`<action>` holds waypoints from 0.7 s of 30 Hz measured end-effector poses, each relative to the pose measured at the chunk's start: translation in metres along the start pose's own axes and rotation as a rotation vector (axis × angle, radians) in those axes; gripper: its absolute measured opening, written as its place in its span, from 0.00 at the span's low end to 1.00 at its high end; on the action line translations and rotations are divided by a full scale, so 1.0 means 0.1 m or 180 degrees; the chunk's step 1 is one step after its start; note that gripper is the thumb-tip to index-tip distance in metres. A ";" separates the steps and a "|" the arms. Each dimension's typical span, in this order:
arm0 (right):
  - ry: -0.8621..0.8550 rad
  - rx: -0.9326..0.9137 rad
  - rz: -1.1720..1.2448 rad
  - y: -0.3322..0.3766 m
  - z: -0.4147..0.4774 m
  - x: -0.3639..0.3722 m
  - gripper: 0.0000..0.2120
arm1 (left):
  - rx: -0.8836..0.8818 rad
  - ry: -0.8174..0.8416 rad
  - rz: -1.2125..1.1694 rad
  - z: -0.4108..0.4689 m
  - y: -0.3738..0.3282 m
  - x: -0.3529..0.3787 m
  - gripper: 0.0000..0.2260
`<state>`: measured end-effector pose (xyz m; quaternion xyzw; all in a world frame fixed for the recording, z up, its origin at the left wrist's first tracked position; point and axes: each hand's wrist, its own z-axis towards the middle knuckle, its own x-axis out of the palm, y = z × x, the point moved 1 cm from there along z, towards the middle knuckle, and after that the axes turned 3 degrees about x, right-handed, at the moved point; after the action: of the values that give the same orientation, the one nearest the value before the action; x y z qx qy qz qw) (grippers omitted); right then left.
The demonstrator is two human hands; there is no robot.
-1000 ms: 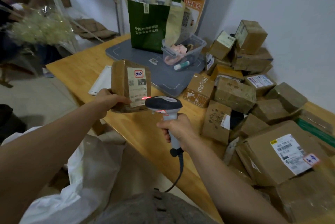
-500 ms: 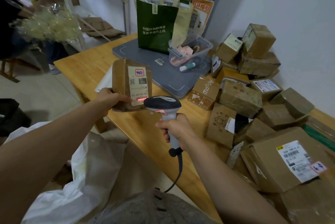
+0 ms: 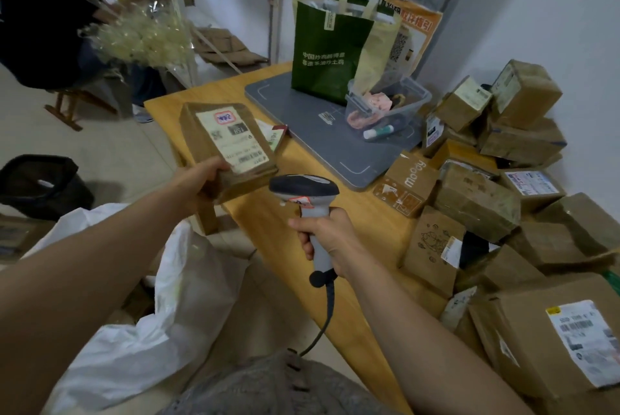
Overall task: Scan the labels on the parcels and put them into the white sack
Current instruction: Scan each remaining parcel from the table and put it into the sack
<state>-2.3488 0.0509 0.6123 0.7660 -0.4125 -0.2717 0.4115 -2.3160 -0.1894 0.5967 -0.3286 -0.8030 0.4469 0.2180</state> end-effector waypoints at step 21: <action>0.1106 0.0642 -0.0852 -0.13 0.35 1.57 0.05 | -0.1217 -0.1700 -0.0097 -0.33 1.24 -2.32 0.21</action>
<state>-2.2896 -0.0937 0.5709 0.8862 -0.2554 -0.1455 0.3580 -2.0933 -0.2907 0.4941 -0.2227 -0.9060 0.3552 -0.0592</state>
